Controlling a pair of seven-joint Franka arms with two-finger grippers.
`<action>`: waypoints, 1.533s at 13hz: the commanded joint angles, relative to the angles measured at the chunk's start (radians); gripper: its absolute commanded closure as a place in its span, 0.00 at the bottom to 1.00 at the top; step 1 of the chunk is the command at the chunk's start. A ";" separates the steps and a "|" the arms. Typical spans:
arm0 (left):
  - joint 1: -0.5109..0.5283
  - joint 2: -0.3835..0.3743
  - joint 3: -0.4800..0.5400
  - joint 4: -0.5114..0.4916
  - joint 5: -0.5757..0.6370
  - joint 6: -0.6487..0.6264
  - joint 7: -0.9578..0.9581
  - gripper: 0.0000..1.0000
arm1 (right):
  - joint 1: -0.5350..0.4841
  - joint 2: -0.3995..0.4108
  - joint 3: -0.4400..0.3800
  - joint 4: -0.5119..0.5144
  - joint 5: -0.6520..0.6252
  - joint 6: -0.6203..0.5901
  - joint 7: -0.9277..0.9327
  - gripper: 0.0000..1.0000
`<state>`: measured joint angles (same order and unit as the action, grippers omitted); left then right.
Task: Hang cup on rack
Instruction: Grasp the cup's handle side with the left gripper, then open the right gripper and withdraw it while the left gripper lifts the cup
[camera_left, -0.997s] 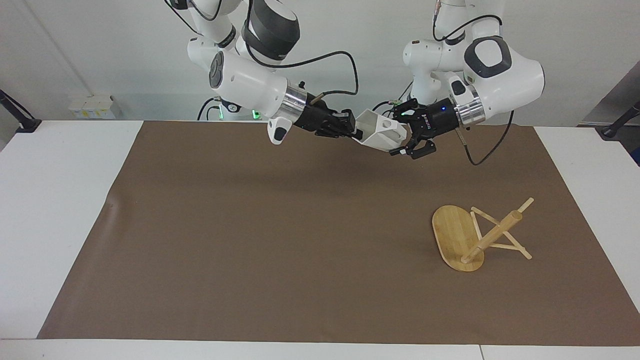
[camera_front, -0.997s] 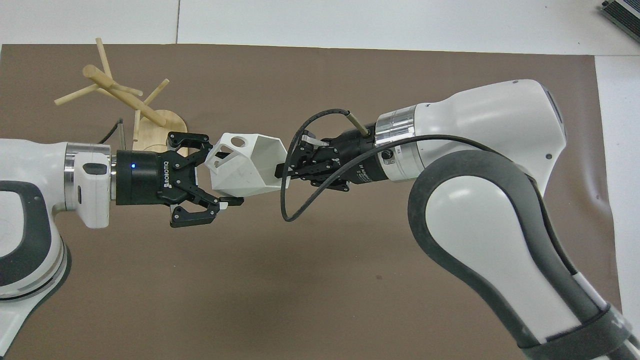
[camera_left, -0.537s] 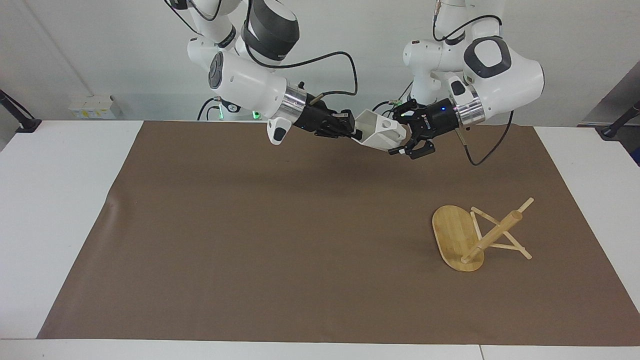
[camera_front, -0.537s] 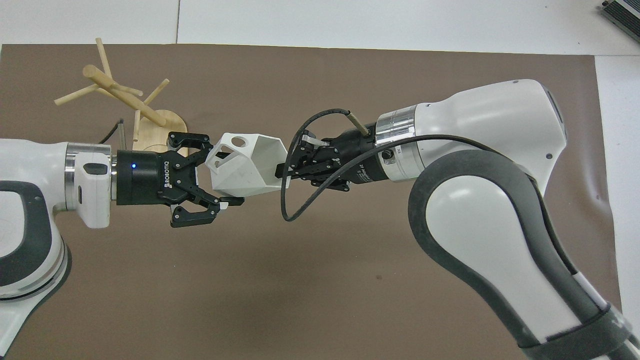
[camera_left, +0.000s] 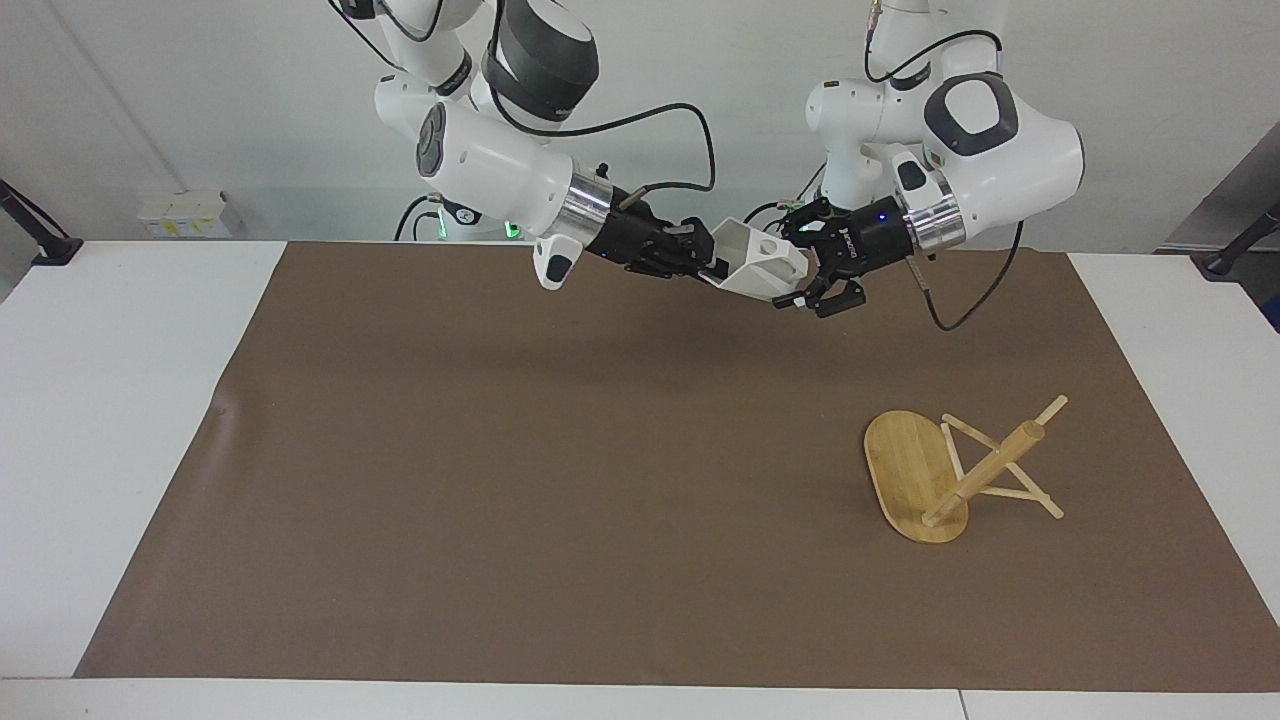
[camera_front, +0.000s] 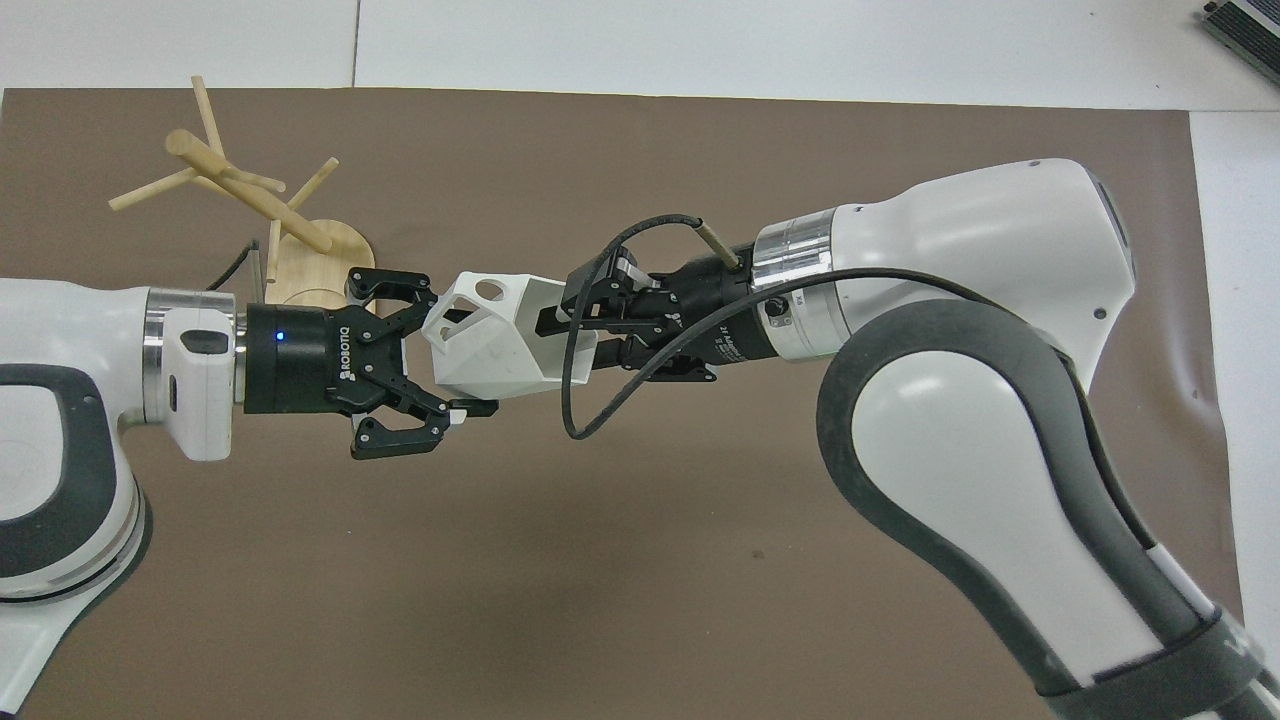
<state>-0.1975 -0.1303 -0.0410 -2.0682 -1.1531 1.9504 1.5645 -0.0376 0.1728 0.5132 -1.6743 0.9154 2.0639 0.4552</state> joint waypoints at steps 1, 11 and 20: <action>-0.011 -0.022 0.009 -0.013 -0.019 0.012 0.000 1.00 | -0.012 -0.012 0.015 -0.008 0.017 0.016 0.016 0.00; -0.008 -0.089 0.010 -0.184 0.033 0.181 0.017 1.00 | -0.015 -0.027 -0.065 -0.005 -0.150 0.012 -0.120 0.00; 0.001 -0.057 -0.016 -0.233 0.108 0.568 -0.066 1.00 | -0.016 -0.070 -0.220 -0.002 -0.731 -0.123 -0.298 0.00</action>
<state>-0.2008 -0.1800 -0.0561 -2.2896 -1.1063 2.4738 1.5500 -0.0458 0.1246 0.3294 -1.6707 0.2618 1.9930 0.2194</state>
